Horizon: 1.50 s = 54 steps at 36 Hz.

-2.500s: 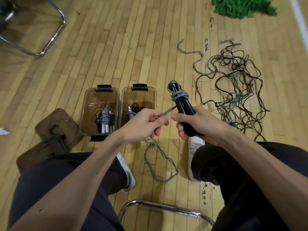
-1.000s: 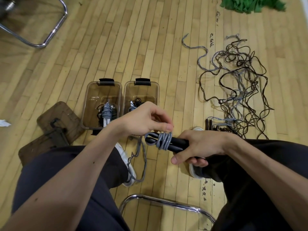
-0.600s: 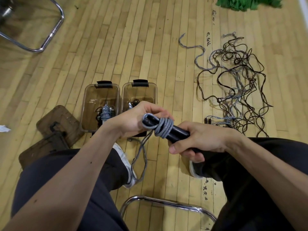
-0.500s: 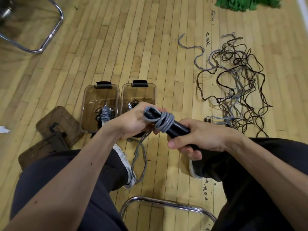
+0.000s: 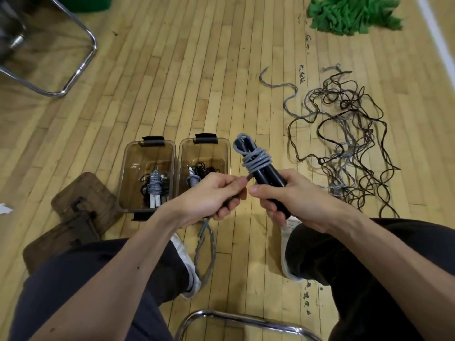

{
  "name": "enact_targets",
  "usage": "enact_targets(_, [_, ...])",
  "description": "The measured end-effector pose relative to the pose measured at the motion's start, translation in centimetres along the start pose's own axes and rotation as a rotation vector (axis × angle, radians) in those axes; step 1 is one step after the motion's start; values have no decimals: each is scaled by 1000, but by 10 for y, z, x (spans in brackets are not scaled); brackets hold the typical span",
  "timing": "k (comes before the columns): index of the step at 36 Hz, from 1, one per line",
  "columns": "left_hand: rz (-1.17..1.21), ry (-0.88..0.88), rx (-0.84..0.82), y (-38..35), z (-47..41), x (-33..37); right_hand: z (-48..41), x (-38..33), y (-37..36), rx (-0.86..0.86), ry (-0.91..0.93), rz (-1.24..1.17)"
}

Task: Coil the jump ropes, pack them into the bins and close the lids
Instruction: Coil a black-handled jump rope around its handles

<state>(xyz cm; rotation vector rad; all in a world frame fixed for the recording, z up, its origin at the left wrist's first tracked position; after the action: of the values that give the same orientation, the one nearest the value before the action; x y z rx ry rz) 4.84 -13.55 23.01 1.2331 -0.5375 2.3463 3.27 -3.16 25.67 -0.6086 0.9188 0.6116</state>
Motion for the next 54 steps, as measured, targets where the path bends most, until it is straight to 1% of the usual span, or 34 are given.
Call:
enact_targets(5, [-199,27,115,9,-1,-4,2,3,28,194,-25,-45])
enact_targets(10, [-403,-13,223,18,0,1,3,17,39,278,-103,-7])
enact_targets(14, [-603,-92,311,18,5,14,3,25,46,317,-154,1])
enact_targets(18, [-739,-174,346,15,11,27,3,30,48,325,-180,4])
enact_targets(21, [-949,-225,373,8,15,37,2,32,47,316,-193,30])
enact_targets(24, [-1150,-333,404,-2,21,48,0,36,43,289,-207,70])
enact_targets(27, [-1319,-482,455,-13,31,60,-2,40,34,222,-243,115])
enact_targets(30, [-1398,-576,486,-20,39,71,-4,45,25,122,-303,164])
enact_targets(33, [-1439,-629,503,-22,43,76,-3,53,14,21,-379,197])
enact_targets(35, [-1423,-645,475,-23,43,76,-2,57,7,-44,-425,222])
enact_targets(38, [-1393,-630,420,-23,41,72,1,64,-3,-124,-484,274])
enact_targets(43, [-1301,-606,383,-20,37,69,6,70,-16,-235,-547,356])
enact_targets(46, [-1236,-580,345,-19,34,64,9,70,-21,-284,-559,406])
enact_targets(50, [-1227,-529,286,-22,27,54,13,72,-26,-344,-582,454])
enact_targets(54, [-1163,-429,192,-26,17,43,16,76,-33,-407,-588,476])
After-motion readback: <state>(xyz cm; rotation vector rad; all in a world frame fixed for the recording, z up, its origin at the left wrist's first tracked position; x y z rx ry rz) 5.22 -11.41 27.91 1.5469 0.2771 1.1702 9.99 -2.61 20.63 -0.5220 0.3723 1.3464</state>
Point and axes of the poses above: each hand's wrist, its own z-axis away from the middle knuckle, its own y-axis out of the back of the hand, x = y × z, the point moved 10 cm from there along -z, towards the middle knuckle, and after that the axes turned 9 degrees about -x, right-handed, at the moved point
